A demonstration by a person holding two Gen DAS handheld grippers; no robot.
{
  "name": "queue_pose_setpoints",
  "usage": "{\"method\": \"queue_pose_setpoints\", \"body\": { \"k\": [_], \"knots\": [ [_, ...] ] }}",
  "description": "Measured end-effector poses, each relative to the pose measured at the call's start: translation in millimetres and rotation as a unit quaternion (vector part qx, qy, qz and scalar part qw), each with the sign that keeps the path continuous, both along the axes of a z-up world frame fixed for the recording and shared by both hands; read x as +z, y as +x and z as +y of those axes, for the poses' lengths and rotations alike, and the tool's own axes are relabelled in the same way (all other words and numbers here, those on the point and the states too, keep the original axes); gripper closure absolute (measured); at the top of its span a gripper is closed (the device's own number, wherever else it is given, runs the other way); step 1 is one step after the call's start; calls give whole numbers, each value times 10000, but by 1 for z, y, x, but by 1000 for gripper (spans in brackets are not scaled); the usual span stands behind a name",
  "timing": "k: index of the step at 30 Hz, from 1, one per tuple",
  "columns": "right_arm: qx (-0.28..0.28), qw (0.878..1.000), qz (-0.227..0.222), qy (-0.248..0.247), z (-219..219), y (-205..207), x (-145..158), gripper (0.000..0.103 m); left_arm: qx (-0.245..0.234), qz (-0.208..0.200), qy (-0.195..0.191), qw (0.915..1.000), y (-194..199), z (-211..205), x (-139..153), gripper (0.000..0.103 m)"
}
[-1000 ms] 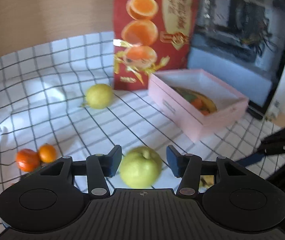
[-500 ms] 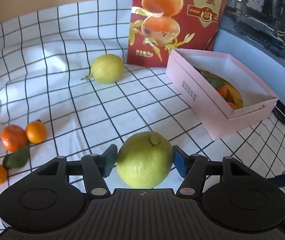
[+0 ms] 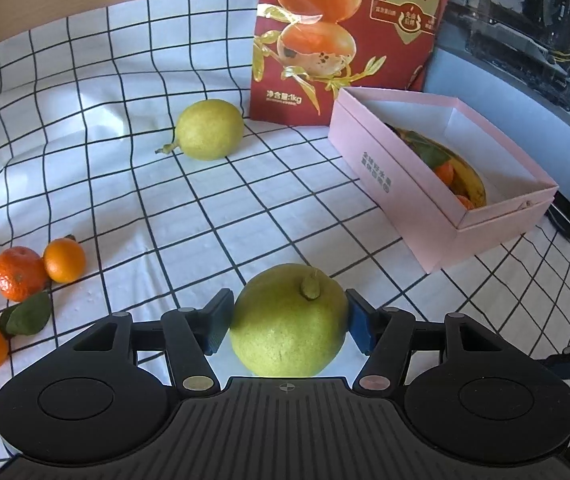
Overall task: Organize fruits
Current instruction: 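Lift the banana with the right gripper and carry it toward the pink box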
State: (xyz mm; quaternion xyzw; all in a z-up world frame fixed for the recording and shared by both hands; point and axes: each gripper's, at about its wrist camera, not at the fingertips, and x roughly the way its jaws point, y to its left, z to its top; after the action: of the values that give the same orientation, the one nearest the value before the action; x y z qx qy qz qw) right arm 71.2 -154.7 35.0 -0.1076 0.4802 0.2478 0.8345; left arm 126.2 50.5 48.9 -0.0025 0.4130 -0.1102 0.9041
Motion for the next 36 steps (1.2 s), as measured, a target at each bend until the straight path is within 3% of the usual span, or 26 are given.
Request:
{"method": "queue_pose_setpoints", "body": {
  "k": [8, 14, 20, 24, 29, 32, 36],
  "knots": [
    [-107, 9995, -236, -165, 3, -8, -4, 40, -65, 63, -252, 9996, -29, 13, 4, 38],
    [-346, 9990, -278, 4, -1, -11, -3, 40, -147, 167, -371, 9991, -69, 15, 6, 38],
    [-511, 9980, -363, 106, -5, -16, -2, 48, -347, 246, -558, 9975, -93, 10, 11, 38],
    [-395, 9984, -379, 144, 0, -19, 0, 63, -506, 231, -590, 9967, -99, 5, 15, 38],
    [-418, 9985, -277, 226, -3, -15, 4, 66, -635, 211, -654, 9956, -102, -4, 19, 38],
    [-551, 9966, -318, 518, -17, -11, 21, 68, -672, 145, -822, 9942, -97, -8, 25, 38],
    [-761, 9890, -979, 810, -44, 3, 77, 68, -688, -184, -1144, 9909, -75, -17, 46, 38]
  ]
}}
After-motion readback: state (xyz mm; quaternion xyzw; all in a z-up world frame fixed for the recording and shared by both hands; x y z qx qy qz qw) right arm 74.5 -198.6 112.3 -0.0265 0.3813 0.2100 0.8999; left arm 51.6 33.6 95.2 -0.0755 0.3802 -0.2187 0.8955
